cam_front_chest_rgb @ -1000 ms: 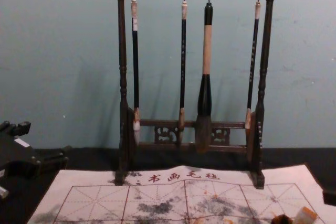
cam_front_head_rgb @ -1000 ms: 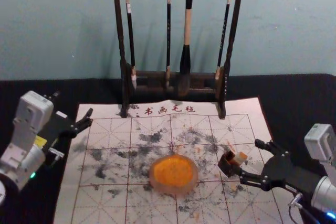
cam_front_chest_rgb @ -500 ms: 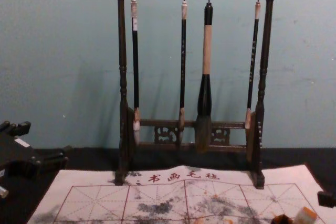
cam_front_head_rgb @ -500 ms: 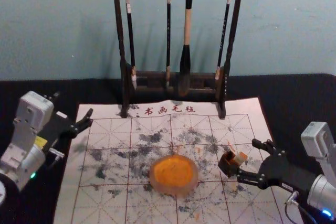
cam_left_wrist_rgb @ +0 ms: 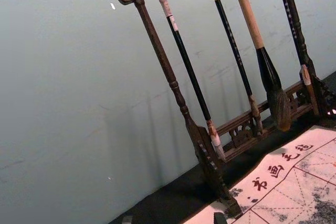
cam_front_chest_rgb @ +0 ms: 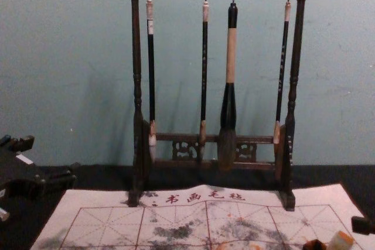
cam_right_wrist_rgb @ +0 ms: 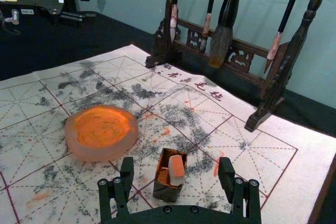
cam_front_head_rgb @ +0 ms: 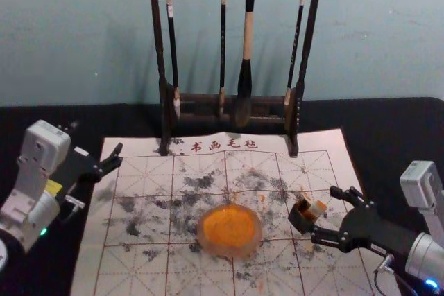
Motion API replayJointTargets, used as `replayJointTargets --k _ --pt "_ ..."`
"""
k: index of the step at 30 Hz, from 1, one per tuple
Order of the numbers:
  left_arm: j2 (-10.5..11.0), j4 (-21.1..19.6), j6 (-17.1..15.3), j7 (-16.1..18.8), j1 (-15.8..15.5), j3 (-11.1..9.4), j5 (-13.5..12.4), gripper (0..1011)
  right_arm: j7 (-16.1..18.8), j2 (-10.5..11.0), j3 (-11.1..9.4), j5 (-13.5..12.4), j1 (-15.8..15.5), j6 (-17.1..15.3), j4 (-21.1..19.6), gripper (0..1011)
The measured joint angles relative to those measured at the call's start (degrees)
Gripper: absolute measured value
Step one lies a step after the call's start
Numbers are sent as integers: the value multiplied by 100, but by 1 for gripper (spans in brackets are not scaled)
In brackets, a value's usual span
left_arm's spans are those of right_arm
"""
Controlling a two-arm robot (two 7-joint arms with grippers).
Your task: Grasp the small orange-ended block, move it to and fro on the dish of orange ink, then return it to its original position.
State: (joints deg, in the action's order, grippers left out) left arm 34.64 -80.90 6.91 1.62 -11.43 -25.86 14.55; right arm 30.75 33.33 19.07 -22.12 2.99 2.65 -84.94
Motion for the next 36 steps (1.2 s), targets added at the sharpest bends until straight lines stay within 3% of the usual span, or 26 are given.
replayJointTargets --k 25,31,36 --pt "0 0 0 0 0 0 0 1001 32 -2 -10 -49 3 -22 18 1003" --pt "0 0 0 0 0 0 0 1001 30 -2 -7 -47 3 -20 18 902" --pt "0 0 0 0 0 0 0 1001 29 -2 -7 -46 3 -18 18 747"
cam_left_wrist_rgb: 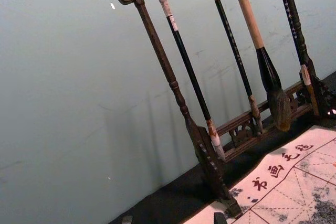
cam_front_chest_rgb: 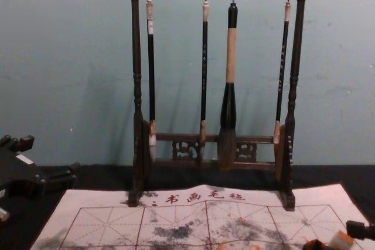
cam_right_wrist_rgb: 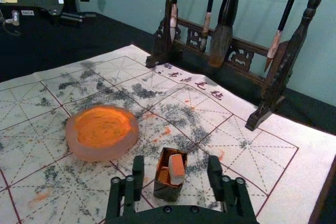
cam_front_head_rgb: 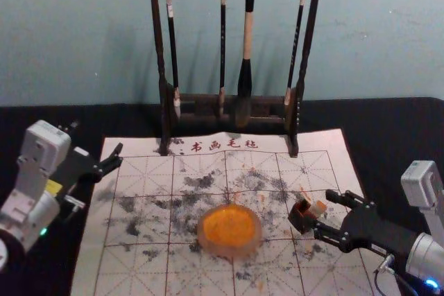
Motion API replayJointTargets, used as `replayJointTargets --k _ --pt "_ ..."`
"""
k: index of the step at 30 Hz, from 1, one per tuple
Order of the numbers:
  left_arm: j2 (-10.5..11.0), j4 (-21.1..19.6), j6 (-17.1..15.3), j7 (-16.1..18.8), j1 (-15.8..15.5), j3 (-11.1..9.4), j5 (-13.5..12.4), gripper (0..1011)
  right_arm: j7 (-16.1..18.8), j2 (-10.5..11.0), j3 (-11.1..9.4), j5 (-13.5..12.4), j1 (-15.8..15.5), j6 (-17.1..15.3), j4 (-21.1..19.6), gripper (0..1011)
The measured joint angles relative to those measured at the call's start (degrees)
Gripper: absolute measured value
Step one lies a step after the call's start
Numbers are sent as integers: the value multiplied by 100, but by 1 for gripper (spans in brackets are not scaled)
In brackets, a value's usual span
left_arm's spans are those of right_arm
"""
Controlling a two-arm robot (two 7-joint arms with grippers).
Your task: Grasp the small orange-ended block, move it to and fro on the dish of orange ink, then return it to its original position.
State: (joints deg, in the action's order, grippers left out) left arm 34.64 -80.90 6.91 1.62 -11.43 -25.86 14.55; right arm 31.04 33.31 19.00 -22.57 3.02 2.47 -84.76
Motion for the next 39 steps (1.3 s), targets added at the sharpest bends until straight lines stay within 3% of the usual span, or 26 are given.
replayJointTargets --k 20,39 --pt "0 0 0 0 0 0 0 1001 0 0 0 4 0 2 0 116" --pt "0 0 0 0 0 0 0 1001 1 0 0 4 0 2 0 101"
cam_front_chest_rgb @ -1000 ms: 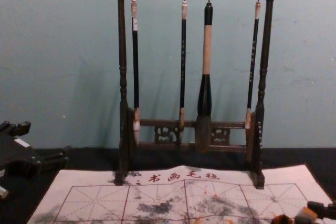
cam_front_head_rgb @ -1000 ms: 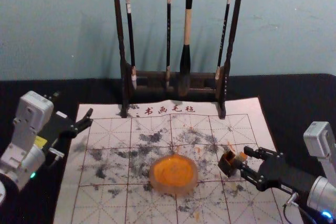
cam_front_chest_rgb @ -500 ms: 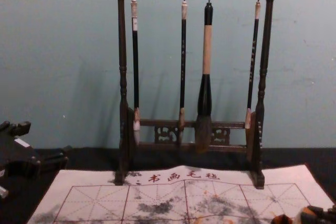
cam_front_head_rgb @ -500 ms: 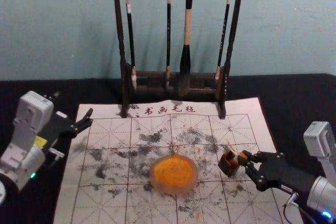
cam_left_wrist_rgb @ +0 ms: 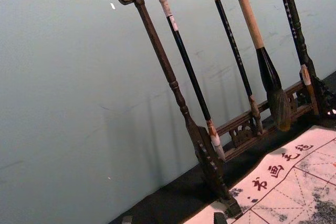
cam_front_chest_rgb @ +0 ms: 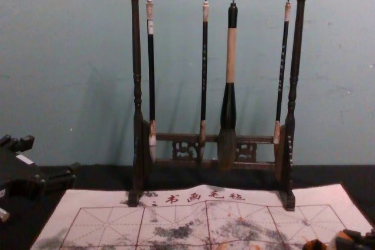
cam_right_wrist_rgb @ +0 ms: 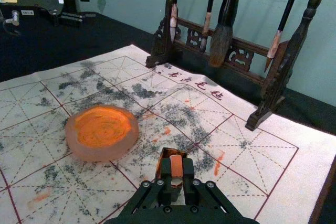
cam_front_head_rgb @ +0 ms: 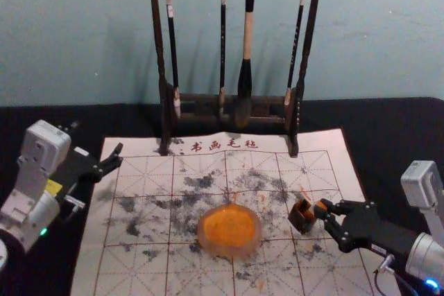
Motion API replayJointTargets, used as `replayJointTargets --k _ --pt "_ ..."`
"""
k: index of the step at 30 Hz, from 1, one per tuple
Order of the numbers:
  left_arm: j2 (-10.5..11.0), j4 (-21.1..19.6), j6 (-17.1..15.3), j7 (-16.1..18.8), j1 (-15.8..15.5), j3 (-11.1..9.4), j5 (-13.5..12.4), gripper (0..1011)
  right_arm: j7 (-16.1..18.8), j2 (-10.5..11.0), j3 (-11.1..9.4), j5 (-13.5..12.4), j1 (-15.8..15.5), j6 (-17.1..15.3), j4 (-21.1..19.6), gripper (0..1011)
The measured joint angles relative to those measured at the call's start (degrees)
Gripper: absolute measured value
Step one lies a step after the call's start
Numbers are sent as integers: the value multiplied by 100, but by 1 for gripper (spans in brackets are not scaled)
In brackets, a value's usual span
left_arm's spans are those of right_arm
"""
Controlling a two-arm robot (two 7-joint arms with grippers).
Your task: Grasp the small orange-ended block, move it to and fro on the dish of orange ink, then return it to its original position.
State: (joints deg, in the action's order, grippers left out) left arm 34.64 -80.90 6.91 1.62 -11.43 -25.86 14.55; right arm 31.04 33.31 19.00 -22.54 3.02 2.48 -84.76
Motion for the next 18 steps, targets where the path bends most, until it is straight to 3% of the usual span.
replayJointTargets --k 18 --pt "0 0 0 0 0 0 0 1001 153 66 -53 -175 -18 92 -59 101"
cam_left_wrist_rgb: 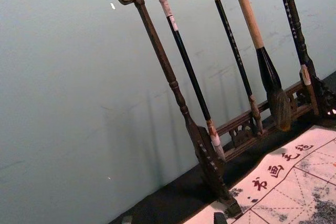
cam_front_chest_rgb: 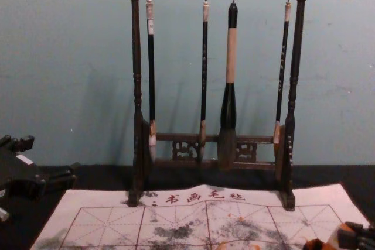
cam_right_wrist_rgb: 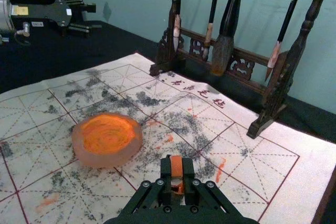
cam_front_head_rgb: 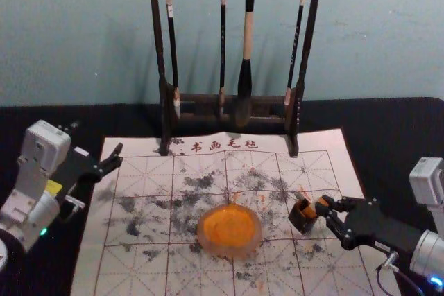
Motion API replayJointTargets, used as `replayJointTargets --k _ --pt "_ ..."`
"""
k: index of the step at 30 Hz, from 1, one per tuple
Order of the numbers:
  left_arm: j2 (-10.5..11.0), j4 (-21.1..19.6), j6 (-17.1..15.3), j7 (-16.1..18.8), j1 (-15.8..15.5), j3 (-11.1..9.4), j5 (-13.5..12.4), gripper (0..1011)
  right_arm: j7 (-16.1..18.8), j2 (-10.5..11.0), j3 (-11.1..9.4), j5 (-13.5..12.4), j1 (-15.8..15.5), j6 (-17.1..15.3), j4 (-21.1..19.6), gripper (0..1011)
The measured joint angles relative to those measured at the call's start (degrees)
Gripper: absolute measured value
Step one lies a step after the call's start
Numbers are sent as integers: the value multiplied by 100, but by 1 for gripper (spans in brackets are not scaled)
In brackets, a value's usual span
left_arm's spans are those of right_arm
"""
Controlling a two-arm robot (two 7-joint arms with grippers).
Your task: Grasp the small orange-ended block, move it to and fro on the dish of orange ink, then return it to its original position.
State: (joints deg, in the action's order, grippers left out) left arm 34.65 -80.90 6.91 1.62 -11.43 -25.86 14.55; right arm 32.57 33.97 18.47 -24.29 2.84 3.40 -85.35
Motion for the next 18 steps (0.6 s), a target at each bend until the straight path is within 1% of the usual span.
replayJointTargets --k 10,14,18 --pt "0 0 0 0 0 0 0 1001 3 92 -50 -72 -35 -19 -174 101" --pt "0 0 0 0 0 0 0 1001 -19 176 -103 -92 -72 -47 -320 101" --pt "0 0 0 0 0 0 0 1001 -35 267 -206 -145 -100 -33 -493 101"
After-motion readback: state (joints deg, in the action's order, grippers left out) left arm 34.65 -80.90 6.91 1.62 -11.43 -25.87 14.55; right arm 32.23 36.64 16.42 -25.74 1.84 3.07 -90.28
